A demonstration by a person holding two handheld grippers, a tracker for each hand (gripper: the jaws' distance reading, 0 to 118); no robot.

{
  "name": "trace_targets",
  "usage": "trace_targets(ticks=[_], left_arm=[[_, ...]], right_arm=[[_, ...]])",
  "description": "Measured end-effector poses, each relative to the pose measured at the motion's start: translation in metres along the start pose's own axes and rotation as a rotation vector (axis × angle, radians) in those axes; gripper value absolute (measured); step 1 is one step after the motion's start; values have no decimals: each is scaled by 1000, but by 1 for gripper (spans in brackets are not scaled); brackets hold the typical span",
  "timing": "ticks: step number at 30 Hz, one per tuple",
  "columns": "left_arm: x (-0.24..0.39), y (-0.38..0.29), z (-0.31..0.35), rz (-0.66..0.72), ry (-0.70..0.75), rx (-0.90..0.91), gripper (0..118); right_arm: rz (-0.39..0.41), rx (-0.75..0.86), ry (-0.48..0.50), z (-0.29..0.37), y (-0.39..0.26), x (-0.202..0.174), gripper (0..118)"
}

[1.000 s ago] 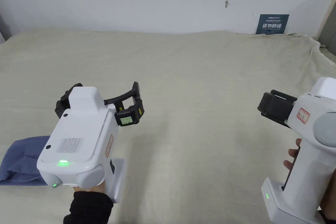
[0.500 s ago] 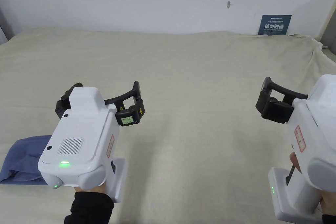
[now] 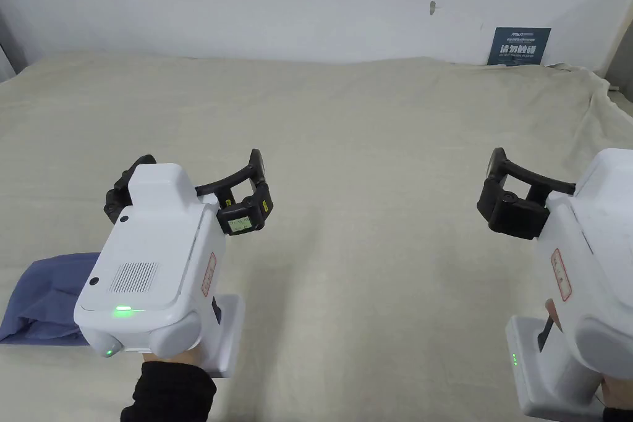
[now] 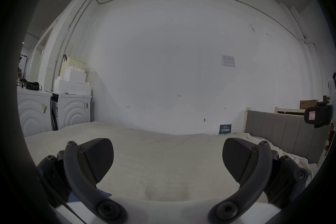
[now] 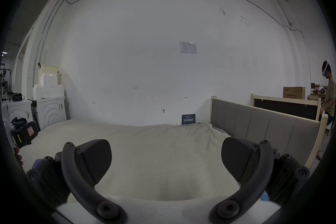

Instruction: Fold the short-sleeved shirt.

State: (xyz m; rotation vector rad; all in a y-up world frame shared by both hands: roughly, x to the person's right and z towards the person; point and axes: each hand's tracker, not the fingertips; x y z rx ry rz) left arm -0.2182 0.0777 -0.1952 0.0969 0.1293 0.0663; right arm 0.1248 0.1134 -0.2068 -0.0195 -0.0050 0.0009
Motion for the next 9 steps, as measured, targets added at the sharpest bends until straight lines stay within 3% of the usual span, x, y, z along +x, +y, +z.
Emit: trace_targets(ticks=[9], left_arm=[[-1,1,0,-2,-1,4,118]], right_arm=[[-14,-4,4,-1,1,2,118]])
